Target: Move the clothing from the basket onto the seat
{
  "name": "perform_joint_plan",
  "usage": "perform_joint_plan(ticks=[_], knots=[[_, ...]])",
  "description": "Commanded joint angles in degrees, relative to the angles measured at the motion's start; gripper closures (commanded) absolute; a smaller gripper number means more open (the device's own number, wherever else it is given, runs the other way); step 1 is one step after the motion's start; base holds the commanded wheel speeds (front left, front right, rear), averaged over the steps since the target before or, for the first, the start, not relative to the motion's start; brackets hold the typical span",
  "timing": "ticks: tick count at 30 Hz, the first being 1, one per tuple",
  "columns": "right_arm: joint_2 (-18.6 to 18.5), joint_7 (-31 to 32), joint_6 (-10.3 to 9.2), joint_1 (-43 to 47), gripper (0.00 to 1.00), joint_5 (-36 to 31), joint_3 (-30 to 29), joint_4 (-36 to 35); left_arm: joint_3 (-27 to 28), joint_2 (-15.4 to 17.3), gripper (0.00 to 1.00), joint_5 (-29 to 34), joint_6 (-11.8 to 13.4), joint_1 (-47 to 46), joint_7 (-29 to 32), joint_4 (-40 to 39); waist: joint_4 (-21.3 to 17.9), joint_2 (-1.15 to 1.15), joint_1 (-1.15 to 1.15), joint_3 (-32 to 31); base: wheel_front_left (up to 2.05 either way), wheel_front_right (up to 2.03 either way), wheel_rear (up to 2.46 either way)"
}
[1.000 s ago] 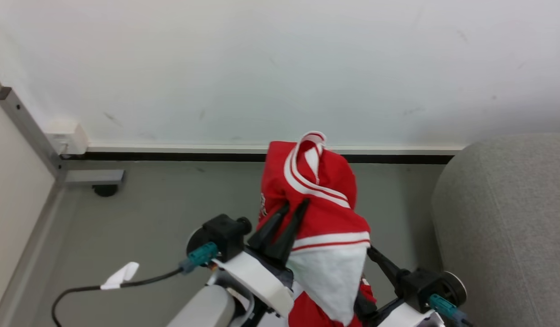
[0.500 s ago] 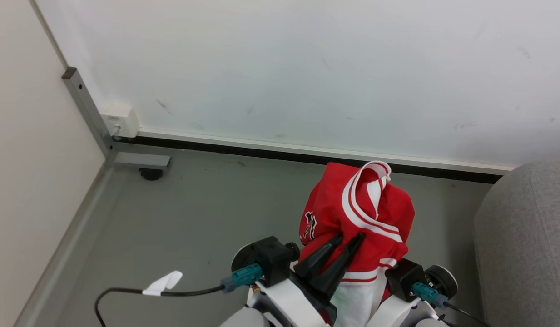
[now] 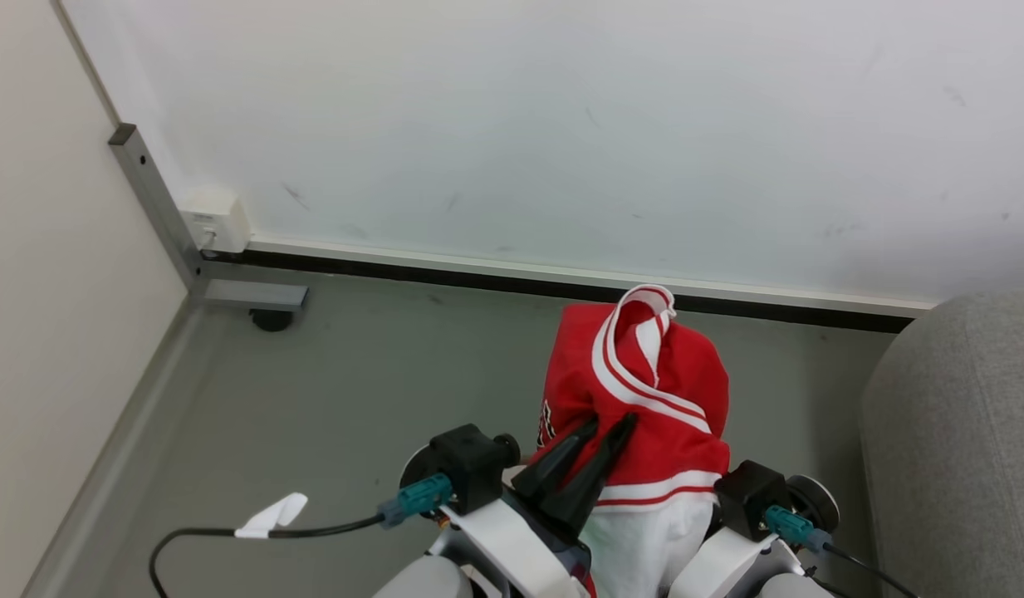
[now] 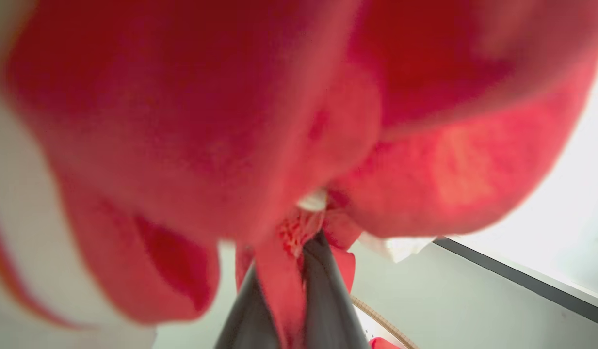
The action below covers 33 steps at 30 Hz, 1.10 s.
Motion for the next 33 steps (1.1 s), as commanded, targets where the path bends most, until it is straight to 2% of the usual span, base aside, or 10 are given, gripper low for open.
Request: perform_joint_plan(ticks=[1, 7, 8, 9, 10, 18, 23, 33], knots=[[-0.3, 0.0, -0.12, 0.6, 1.0, 0.0, -0.3, -0.3, 0.3, 0.5, 1.0, -0.7, 0.2, 0.1, -0.4, 0.2, -0.3, 0.0, 0.0, 0.0, 0.0, 0.0, 0.0], [-0.1, 0.0, -0.12, 1.5, 1.0, -0.2, -2.0, -1.6, 0.8, 0.7, 1.0, -0.9, 0.8, 0.1, -0.8, 1.0, -1.3, 0.0, 0.0, 0.0, 0.0, 0.0, 0.0], [-0.1, 0.0, -0.12, 1.8, 1.0, -0.1, -2.5, -1.9, 1.0, 0.7, 0.94, -0.9, 0.8, 0.1, -0.8, 1.2, -1.5, 0.0, 0.0, 0.0, 0.0, 0.0, 0.0], [0.0, 0.0, -0.12, 2.0, 1.0, 0.1, -3.0, -2.4, 1.0, 0.7, 0.66, -1.0, 1.0, 0.2, -0.8, 1.5, -1.7, 0.0, 0.0, 0.0, 0.0, 0.0, 0.0], [0.0, 0.0, -0.12, 2.2, 1.0, 0.2, -3.5, -2.8, 1.1, 0.7, 0.0, -1.1, 1.1, 0.2, -0.8, 1.7, -2.0, 0.0, 0.0, 0.1, 0.0, 0.0, 0.0], [-1.4, 0.0, -0.12, 3.8, 1.0, -0.4, -7.4, -6.8, 0.0, 1.8, 0.0, -0.7, 0.5, 0.8, -1.3, 1.9, -5.7, 0.0, 0.0, 0.6, 0.0, 0.0, 0.0], [-1.9, 0.0, -0.12, 4.2, 1.0, -1.3, -10.8, -9.5, -0.6, 3.4, 0.0, 1.0, 0.7, 1.0, -2.0, 1.7, -9.9, 0.0, 0.0, 1.3, 0.0, 0.0, 0.0], [-3.0, 0.0, -0.12, 5.4, 1.0, -3.1, -17.8, -15.1, 1.0, 4.3, 0.0, 2.9, 1.0, 1.0, -3.1, 0.4, -19.8, 0.0, 0.0, 3.4, 0.0, 0.0, 0.0]])
